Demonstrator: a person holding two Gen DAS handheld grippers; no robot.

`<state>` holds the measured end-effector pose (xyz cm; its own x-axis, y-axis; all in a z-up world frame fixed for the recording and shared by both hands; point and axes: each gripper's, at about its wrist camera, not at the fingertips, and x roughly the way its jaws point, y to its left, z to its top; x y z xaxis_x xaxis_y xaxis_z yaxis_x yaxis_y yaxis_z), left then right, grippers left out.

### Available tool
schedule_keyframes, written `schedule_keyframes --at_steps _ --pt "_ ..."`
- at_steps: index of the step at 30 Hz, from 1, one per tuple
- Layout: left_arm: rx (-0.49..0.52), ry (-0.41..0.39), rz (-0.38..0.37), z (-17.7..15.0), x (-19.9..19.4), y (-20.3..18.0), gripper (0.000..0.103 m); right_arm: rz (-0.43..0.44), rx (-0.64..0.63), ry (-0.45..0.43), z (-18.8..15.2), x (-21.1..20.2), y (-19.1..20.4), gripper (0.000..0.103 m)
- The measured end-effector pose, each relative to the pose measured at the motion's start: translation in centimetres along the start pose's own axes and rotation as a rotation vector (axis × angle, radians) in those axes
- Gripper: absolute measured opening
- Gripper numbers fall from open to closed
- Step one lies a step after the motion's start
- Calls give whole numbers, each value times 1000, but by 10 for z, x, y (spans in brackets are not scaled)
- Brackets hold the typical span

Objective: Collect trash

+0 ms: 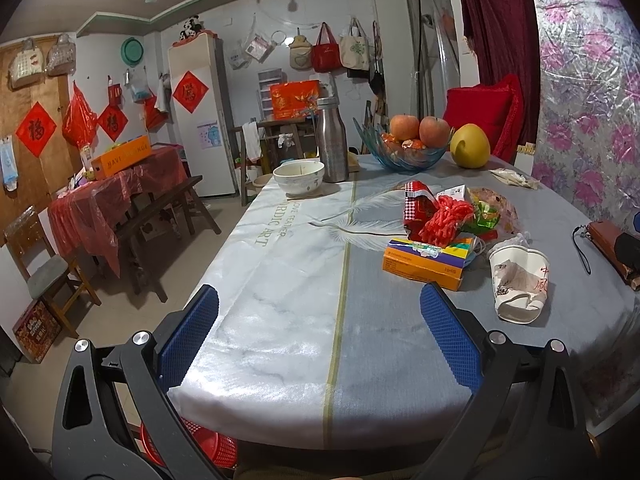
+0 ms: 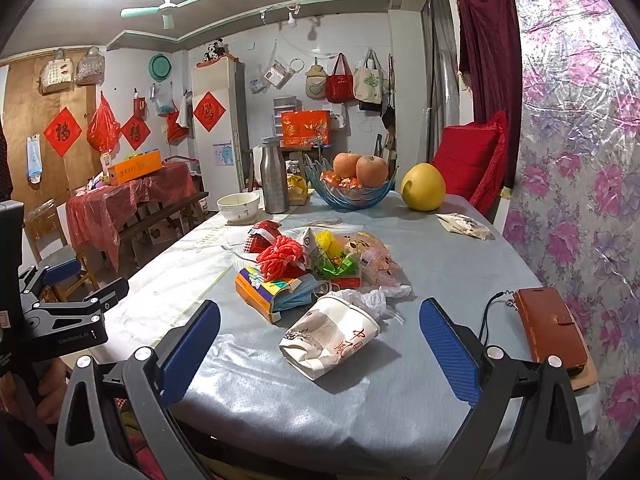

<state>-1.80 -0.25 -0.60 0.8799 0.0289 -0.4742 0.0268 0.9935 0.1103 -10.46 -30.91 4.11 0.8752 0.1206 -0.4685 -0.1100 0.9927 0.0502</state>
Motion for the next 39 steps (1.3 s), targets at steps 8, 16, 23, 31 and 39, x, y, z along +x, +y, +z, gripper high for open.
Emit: schedule_keyframes --at_steps 8,16,23,31,39 --pt "0 1 0 0 0 0 96 0 0 0 1 0 -1 97" --pt "0 -1 1 0 0 0 96 1 0 1 1 0 -1 97" --pt "-2 -1 3 -1 1 1 96 0 0 1 1 1 -1 97" --pt "-7 5 2 -2 2 0 96 2 2 2 1 1 -2 97" --pt "-8 11 1 -3 4 1 96 4 0 14 -5 5 3 97"
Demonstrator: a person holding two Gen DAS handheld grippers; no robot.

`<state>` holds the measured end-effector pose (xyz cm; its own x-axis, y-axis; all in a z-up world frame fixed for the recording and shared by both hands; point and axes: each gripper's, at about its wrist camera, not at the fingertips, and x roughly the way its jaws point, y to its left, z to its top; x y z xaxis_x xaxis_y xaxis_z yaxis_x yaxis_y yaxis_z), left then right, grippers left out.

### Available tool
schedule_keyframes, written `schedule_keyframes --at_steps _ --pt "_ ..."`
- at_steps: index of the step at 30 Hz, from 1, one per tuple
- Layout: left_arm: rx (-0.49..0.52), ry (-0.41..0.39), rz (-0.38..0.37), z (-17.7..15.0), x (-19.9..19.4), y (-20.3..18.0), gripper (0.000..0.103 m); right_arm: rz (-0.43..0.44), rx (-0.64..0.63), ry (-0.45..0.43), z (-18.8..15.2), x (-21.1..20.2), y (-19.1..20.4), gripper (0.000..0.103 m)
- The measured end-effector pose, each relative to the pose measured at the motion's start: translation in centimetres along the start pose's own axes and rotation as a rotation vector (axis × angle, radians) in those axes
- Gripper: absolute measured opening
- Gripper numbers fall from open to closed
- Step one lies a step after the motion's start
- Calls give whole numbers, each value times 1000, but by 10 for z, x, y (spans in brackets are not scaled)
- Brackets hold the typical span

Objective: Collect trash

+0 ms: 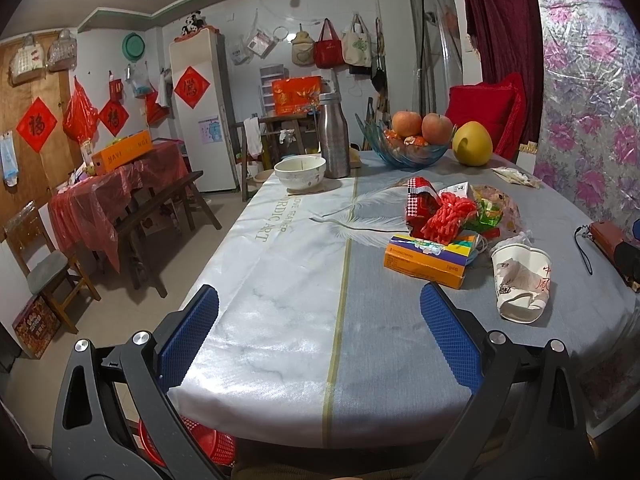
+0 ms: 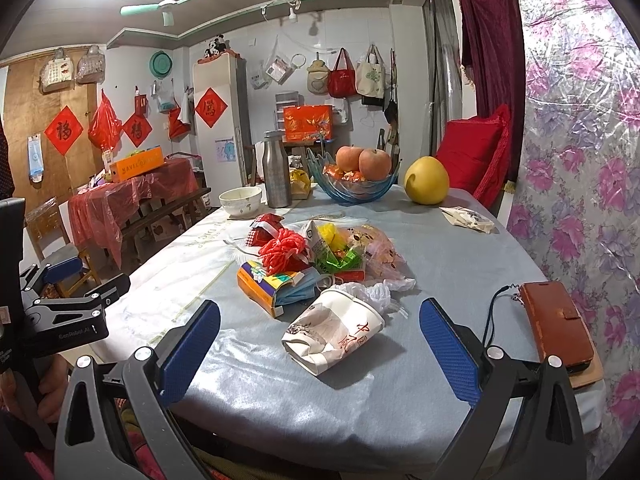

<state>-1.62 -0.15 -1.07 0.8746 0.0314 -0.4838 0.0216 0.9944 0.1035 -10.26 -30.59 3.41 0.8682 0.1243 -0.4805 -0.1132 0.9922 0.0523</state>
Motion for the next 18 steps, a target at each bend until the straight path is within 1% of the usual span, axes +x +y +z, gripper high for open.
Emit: schedule_keyframes --at_steps 7,11,15,18 --pt "-2 9 1 -2 4 1 96 6 2 13 -7 1 5 97" --pt "-2 16 2 -3 6 1 96 9 11 27 -4 3 0 97" --pt "-5 37 5 -6 13 0 96 13 20 50 -6 10 -3 97" --pt "-22 73 6 -7 24 4 96 17 29 80 -10 19 -6 97"
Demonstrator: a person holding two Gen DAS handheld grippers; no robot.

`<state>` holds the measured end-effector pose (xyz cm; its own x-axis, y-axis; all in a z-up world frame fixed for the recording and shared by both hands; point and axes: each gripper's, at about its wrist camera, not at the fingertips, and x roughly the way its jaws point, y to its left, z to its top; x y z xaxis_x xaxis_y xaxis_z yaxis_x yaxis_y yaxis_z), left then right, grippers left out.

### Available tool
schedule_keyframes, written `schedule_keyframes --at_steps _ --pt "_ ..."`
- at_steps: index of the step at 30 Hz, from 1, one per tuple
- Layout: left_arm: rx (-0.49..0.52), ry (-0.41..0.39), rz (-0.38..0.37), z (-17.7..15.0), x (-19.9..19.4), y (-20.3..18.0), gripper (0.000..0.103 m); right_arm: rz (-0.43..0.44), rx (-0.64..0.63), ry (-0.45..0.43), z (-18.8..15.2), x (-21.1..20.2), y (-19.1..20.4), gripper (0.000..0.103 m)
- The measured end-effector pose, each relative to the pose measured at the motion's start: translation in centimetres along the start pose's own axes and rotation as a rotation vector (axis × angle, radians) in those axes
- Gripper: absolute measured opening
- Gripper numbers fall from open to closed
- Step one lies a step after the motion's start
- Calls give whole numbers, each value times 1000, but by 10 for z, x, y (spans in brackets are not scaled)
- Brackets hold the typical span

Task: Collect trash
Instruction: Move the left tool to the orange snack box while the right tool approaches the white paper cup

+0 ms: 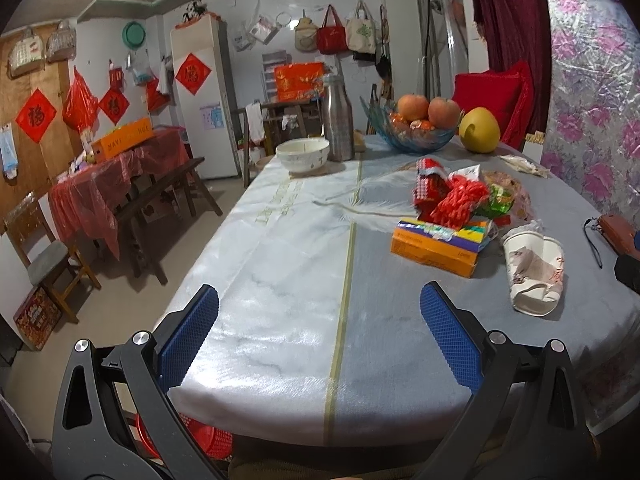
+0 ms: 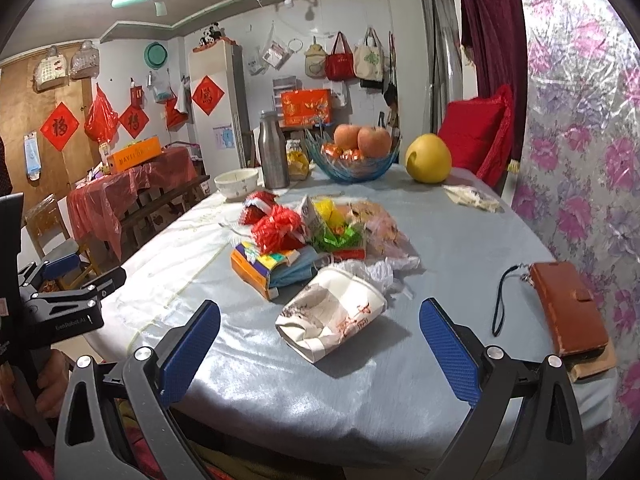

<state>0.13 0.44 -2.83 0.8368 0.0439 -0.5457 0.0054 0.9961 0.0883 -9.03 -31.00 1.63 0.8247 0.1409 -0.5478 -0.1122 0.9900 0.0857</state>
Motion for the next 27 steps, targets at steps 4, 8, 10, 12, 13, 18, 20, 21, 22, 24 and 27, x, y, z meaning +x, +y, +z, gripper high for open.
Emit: schedule_keyframes --at_steps 4,8,10,12,13,18,20,21,22,24,27 --pt "-46 42 1 0 12 13 96 6 4 46 -5 14 -3 97" --pt "-73 83 19 -3 27 22 96 21 6 93 -13 31 -2 97" --pt "-75 102 27 -5 36 24 96 29 6 119 -17 42 -2 97" --pt "-71 123 27 -6 44 25 96 40 14 144 -20 55 -2 97" --pt "-66 139 16 -8 49 23 96 47 24 161 -22 64 -2 97" --pt "-38 181 -31 -9 67 16 96 102 119 235 -24 106 -5 97" --pt "-24 199 -49 -8 75 11 96 113 141 250 -23 120 -3 98" --pt "-16 211 -68 -7 80 8 96 96 138 245 -22 125 -1 97" --pt "-9 222 -81 -6 84 4 96 62 128 232 -21 127 -1 97" --pt "8 244 -112 -3 90 -6 96 -31 105 198 -18 126 -7 94" --pt "40 270 -188 6 100 -26 96 -103 130 169 -15 119 -31 95"
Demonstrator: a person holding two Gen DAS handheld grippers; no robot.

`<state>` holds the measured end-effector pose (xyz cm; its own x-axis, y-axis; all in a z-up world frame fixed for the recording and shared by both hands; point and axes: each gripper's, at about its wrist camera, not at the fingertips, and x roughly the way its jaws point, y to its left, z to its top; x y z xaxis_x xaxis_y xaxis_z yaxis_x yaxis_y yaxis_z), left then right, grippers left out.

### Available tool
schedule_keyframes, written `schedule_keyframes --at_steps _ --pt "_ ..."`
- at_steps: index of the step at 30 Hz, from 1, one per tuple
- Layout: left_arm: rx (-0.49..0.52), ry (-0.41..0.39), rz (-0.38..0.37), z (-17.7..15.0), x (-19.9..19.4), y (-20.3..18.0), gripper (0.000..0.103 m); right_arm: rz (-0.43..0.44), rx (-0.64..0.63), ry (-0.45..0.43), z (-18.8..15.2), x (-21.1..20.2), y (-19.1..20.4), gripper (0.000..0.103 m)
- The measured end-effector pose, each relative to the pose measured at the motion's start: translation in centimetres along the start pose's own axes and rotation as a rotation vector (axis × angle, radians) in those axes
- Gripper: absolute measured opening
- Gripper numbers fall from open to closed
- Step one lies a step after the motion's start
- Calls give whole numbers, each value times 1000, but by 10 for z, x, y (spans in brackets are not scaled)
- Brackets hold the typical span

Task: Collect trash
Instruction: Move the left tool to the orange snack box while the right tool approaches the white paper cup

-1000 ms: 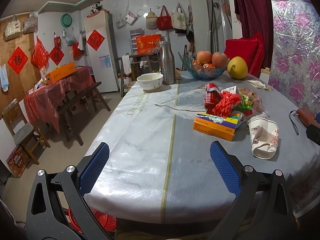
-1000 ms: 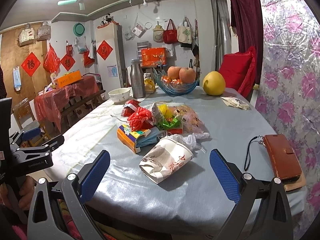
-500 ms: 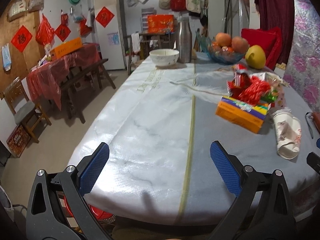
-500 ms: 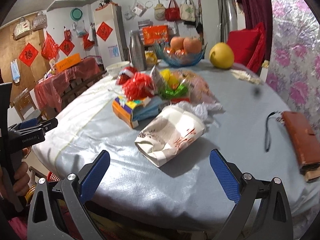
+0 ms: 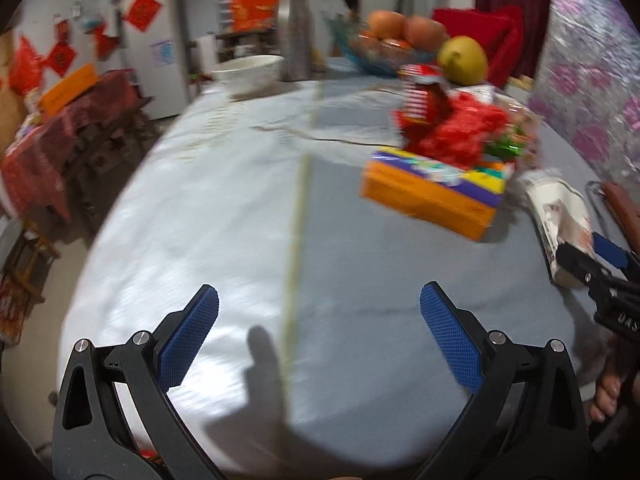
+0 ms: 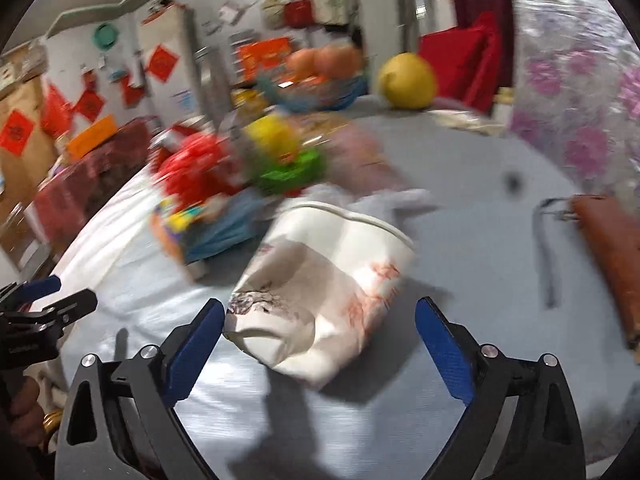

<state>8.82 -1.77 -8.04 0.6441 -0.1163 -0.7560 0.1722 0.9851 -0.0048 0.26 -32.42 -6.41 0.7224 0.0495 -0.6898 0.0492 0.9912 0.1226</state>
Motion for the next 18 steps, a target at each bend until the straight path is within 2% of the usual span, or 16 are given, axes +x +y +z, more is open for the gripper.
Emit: schedule_keyframes --at_steps 2,5,9,12,14,17,18 --pt "40 10 -49 13 10 -21 96 0 49 -7 4 -3 -19 95" --pt "102 6 -87 29 25 -52 96 82 133 -26 5 -8 -40 97" --pt "128 4 -63 43 44 -72 96 134 179 -21 7 -4 -48 97" --pt "85 2 18 47 51 -51 97 139 164 -25 6 -4 -48 97" --pt "13 3 64 47 49 -16 97 135 158 -38 -2 -14 -52 97" --pt "-82 3 55 40 40 26 96 148 168 -49 -5 -19 -58 97" --pt "-90 0 48 39 37 28 96 157 173 -49 -6 -20 -59 97"
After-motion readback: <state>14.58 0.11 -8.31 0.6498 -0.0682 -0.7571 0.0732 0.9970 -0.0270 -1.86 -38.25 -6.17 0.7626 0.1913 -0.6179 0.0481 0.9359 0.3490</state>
